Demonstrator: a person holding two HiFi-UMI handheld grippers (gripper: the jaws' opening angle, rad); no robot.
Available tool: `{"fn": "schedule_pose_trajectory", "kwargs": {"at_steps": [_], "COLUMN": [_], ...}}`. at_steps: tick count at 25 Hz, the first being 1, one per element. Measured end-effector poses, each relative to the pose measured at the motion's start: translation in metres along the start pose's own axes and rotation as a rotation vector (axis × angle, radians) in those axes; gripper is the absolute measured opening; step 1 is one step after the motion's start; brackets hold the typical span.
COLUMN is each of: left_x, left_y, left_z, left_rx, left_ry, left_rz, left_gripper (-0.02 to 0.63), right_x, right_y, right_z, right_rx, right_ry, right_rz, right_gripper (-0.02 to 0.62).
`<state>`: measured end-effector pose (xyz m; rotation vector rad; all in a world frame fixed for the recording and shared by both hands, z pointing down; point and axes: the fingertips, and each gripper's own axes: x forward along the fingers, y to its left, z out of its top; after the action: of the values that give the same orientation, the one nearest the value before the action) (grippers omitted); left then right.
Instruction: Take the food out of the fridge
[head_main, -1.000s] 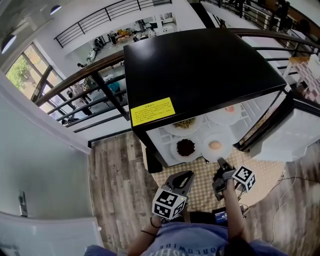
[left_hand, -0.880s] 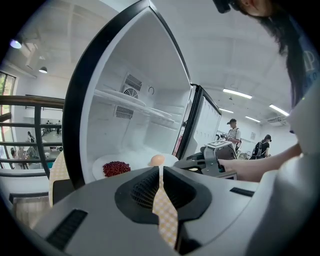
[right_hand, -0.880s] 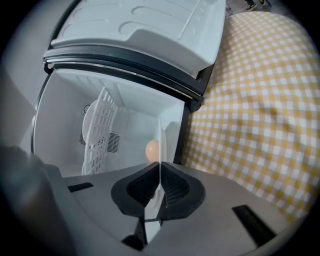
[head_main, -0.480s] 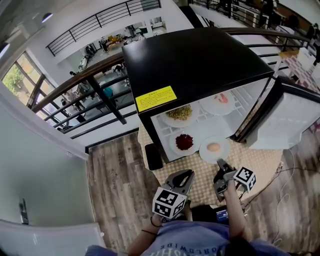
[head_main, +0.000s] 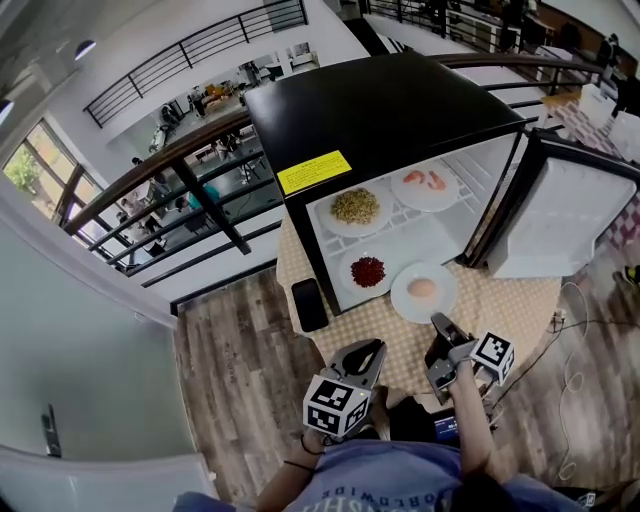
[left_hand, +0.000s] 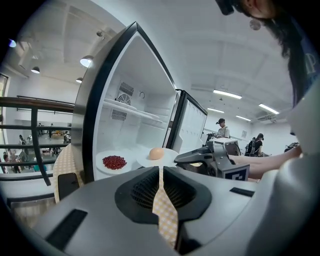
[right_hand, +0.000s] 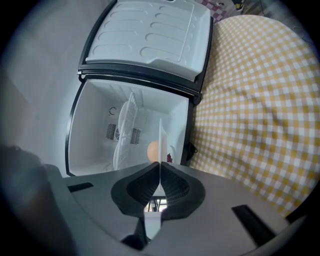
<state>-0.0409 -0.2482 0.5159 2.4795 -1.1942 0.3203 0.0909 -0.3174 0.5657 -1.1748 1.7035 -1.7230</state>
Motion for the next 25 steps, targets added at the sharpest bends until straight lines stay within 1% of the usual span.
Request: {"fn": "schedule_pose_trajectory", "kwargs": {"at_steps": [5, 9, 16, 21, 22, 24, 25], "left_x": [-0.027, -0.052, -0.088, -0.107, -0.111, -0.116, -0.117], "left_y": [-0.004, -0.005, -0.007, -0.011, -0.014, -0.02, -0.022], "left_z": [-0.006, -0.014, -0.032, -0.038, -0.038, -0.038, -0.039], "left_rx": [0.011, 0.012, -0.001, -0.065, -0.082, -0.117, -0.133], "left_ry": [-0.01, -0.02, -0.032, -0.062, -0.072, -0.09, -0.095], "left_rz": [-0.003, -0.006, -0.021, -0.054, -0.072, -0.112, -0.126], "left_gripper": [0.02, 0.02, 0.02, 0.021, 0.03, 0.121, 0.141], "right_x": [-0.017, -0.03, -0.054, -0.069, -0.073, -0.081, -0.083], "right_y": [0.017, 0.029, 0.038, 0.04, 0.041, 0.042, 0.043], "right_z": [-0.023, -0.045, -0.087, -0.114, -0.119, -0.125, -0.128], "right_rx": [0.069, 0.068, 0.06, 0.043, 0.04, 0.035, 0.031], "right_ry": [-0.008, -0.009, 0.0, 0.012, 0.012, 0.013, 0.016], "right_rz": [0.079, 0.119, 0.155, 0.149, 0.148, 0.148, 0.149], "right_gripper": [0.021, 0.021, 0.021, 0.021, 0.021, 0.021, 0.021]}}
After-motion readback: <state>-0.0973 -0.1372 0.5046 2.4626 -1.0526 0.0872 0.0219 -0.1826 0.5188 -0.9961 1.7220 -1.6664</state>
